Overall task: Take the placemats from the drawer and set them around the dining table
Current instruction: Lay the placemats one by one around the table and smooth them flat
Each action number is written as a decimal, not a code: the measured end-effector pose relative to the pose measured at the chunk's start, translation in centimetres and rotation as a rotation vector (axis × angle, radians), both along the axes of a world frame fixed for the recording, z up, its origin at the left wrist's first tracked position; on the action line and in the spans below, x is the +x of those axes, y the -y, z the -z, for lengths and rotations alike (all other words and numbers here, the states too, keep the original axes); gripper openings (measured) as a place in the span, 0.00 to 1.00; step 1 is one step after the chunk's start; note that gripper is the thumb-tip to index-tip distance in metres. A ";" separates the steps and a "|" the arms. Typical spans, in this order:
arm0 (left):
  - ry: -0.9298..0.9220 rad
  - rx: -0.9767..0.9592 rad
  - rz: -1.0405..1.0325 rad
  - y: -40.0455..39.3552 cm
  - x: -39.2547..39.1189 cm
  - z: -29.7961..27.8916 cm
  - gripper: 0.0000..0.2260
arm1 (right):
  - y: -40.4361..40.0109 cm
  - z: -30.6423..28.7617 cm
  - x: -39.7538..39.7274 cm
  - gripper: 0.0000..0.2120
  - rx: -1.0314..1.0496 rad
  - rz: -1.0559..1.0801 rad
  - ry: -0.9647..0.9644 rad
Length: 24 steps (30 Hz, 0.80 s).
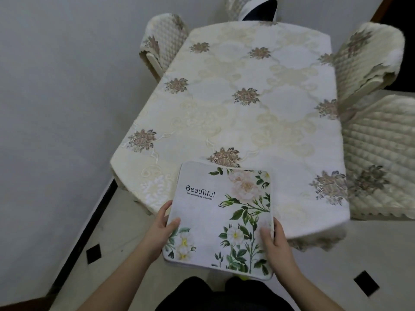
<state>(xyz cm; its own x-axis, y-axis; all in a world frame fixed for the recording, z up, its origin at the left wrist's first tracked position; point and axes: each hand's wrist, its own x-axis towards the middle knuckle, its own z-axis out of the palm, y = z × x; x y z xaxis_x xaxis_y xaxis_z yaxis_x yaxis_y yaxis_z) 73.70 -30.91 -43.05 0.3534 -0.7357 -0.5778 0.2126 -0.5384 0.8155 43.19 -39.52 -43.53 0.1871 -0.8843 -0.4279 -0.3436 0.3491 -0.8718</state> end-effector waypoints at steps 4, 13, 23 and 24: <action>0.095 0.069 0.038 -0.1 0.9 1.0 0.21 | 0.5 -0.1 0.6 0.18 -0.066 -0.048 -0.151; 0.500 -0.013 0.477 1.8 4.9 2.4 0.22 | -1.6 1.8 2.2 0.21 -0.123 0.006 -0.567; 0.909 -0.008 0.768 3.1 6.8 3.7 0.37 | -2.1 2.2 3.5 0.21 -0.039 0.042 -0.874; 0.913 -0.009 0.768 3.2 6.7 3.7 0.37 | -2.0 2.1 3.5 0.22 -0.025 0.041 -0.873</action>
<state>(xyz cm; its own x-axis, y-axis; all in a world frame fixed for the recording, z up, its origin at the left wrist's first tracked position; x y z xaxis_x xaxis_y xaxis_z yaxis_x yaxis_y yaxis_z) 80.45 -34.06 -46.76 0.0966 -0.9371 -0.3354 -0.8230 -0.2648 0.5026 46.72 -37.51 -45.63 -0.2307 -0.8940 -0.3842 -0.8797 0.3604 -0.3103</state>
